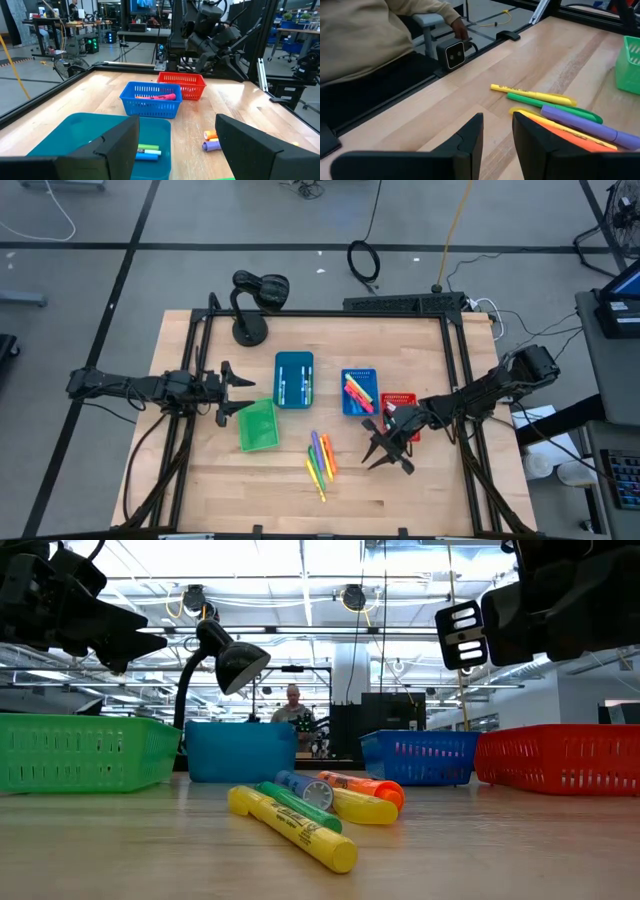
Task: Pick & Place Markers
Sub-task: Put the orange highlighter pen into the blue bin
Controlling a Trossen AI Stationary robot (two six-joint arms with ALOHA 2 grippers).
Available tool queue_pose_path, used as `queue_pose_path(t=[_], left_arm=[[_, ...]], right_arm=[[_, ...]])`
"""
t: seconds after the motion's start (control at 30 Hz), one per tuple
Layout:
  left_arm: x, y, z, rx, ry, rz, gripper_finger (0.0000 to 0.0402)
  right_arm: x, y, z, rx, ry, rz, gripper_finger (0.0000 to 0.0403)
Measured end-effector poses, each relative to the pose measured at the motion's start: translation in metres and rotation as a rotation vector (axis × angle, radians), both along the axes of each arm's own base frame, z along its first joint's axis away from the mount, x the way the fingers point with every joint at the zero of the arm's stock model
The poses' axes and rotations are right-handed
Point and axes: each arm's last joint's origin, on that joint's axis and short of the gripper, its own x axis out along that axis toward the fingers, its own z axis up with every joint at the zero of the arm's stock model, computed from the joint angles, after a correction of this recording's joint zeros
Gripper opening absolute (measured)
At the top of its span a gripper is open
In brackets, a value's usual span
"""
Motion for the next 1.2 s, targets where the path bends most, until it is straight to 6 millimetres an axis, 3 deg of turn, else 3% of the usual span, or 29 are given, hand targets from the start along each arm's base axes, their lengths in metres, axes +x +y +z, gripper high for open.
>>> queue_pose_path(t=[0.23,0.57,1.2], left_arm=[[0.0,0.0,0.0,0.0,0.0,0.0,0.0267],[0.0,0.0,0.0,0.0,0.0,0.0,0.0267],[0.0,0.0,0.0,0.0,0.0,0.0,0.0267]], right_arm=[[0.0,-0.0002,-0.0002,-0.003,0.0,-0.008,0.0091],[0.0036,-0.0059,-0.0009,-0.079,-0.022,-0.225,0.0091],[0.0036,-0.006,-0.0008,-0.081,-0.025,-0.226,0.0091]])
